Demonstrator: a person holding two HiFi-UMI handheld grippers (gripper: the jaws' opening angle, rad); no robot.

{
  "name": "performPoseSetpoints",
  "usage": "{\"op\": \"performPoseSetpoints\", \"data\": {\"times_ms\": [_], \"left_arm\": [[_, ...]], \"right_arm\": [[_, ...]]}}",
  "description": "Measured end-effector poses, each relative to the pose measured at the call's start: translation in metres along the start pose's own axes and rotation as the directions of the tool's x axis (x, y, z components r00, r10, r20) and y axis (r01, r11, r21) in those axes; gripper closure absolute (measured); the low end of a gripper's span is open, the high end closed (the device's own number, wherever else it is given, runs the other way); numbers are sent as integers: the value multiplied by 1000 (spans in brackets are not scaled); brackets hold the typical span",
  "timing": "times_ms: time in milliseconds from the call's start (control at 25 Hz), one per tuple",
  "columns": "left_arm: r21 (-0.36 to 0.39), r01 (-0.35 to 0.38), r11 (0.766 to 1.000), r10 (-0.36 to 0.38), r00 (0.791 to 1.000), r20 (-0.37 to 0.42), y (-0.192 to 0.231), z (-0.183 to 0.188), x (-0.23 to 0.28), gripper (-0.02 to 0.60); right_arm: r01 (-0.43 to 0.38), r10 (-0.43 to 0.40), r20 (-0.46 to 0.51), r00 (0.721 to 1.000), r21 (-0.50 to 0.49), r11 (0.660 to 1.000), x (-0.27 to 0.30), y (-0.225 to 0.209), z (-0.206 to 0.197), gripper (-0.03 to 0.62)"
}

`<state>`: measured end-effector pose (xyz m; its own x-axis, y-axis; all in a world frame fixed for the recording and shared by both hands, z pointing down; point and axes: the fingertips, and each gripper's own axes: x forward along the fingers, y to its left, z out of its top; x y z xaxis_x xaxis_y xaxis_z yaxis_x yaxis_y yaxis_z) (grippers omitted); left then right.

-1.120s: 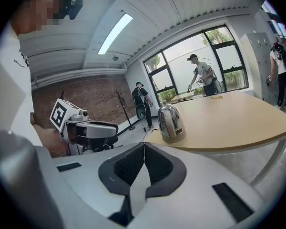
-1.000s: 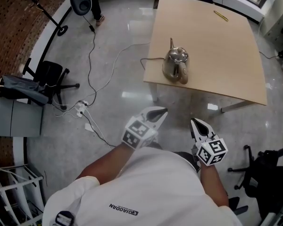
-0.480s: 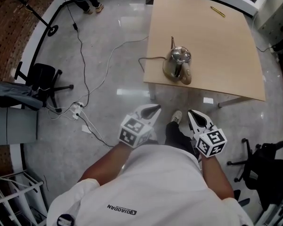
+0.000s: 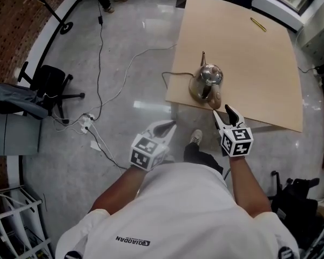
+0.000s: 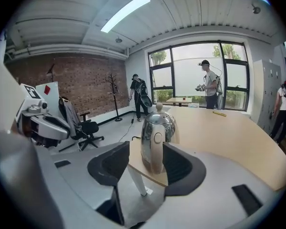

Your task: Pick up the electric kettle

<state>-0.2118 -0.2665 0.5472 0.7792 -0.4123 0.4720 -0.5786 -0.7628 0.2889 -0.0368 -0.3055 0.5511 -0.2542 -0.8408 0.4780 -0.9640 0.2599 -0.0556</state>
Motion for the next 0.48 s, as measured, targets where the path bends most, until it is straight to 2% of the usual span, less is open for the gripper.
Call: {"op": "performPoseSetpoints", "data": {"times_ms": [120, 280, 480], "left_arm": [[-18, -13, 1000, 13, 1000, -8, 8, -1, 7, 586], [-65, 4, 998, -4, 1000, -2, 8, 3, 19, 586], [-84, -23, 996, 23, 1000, -1, 15, 7, 21, 586]], "right_arm": [[17, -17, -27, 999, 15, 1000, 31, -13, -6, 387], [4, 1, -84, 996, 68, 998, 62, -22, -18, 387], [51, -47, -110, 993, 38, 998, 82, -33, -23, 388]]}}
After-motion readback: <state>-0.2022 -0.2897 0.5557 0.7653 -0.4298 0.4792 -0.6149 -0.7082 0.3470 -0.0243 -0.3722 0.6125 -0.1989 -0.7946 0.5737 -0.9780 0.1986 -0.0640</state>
